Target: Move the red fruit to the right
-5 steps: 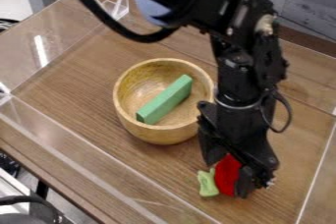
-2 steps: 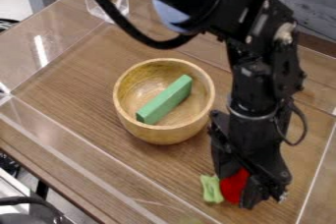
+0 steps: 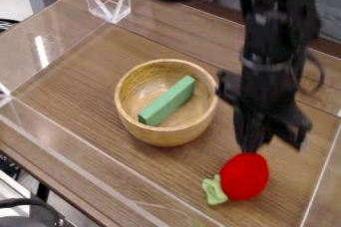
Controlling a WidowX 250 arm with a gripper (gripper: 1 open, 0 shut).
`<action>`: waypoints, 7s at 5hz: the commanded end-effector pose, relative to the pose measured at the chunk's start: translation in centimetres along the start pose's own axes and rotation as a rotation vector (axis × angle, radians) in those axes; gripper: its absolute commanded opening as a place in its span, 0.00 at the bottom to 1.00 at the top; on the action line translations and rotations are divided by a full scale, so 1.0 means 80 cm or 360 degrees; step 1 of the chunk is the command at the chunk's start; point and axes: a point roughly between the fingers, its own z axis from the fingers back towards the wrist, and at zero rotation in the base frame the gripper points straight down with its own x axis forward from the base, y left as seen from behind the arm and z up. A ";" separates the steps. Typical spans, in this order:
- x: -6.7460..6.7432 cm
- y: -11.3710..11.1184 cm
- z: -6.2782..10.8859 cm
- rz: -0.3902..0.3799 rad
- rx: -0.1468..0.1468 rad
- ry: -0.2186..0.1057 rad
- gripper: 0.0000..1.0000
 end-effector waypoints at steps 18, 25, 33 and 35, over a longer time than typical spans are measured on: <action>0.001 -0.027 0.019 0.0354 0.0114 -0.0132 0.00; 0.004 0.016 0.032 0.0279 0.0122 -0.0092 0.00; -0.021 0.030 0.006 0.0386 0.0156 -0.0192 1.00; -0.018 0.025 0.021 0.0398 0.0160 -0.0188 1.00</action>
